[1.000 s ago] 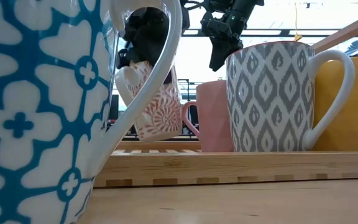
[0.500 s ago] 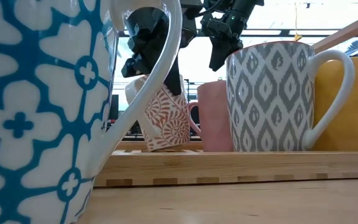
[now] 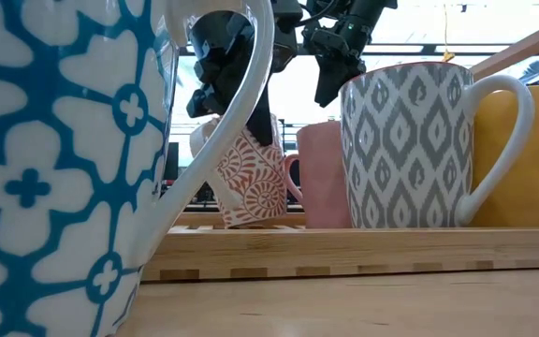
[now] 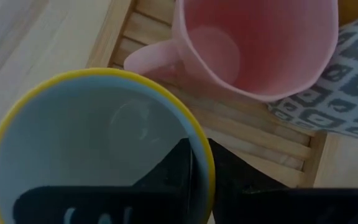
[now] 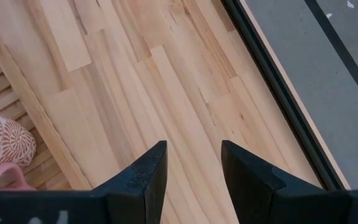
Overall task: Place coffee mugs
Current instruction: Put the white-orange patterned mug on the shelf
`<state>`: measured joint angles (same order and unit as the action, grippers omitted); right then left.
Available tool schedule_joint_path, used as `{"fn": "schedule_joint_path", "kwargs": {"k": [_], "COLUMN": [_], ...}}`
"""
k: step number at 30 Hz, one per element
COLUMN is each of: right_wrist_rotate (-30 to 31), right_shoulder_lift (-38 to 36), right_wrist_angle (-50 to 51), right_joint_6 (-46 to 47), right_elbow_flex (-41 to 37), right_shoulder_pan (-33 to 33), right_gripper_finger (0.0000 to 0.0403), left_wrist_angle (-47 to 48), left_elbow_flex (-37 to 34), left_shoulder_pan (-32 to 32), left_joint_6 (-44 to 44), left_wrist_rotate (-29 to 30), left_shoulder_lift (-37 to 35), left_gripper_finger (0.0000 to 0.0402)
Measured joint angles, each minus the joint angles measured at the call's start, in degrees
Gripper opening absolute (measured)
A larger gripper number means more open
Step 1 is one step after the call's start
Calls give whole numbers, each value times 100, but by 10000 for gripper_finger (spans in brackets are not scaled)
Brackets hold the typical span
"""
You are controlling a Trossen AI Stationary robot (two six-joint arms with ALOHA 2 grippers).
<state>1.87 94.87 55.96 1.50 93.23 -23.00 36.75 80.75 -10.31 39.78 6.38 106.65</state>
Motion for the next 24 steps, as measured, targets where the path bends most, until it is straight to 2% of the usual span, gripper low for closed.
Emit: {"fn": "schedule_joint_path", "kwargs": {"k": [24], "right_wrist_rotate": [0], "right_shoulder_lift": [0], "right_wrist_angle": [0], "right_joint_6": [0], "right_elbow_flex": [0], "right_shoulder_pan": [0], "right_gripper_finger": [157], "left_wrist_angle": [-148], "left_elbow_flex": [-7], "left_shoulder_pan": [0], "left_joint_6": [-359], "left_wrist_rotate": [-3], "left_shoulder_lift": [9], "left_gripper_finger": [57]}}
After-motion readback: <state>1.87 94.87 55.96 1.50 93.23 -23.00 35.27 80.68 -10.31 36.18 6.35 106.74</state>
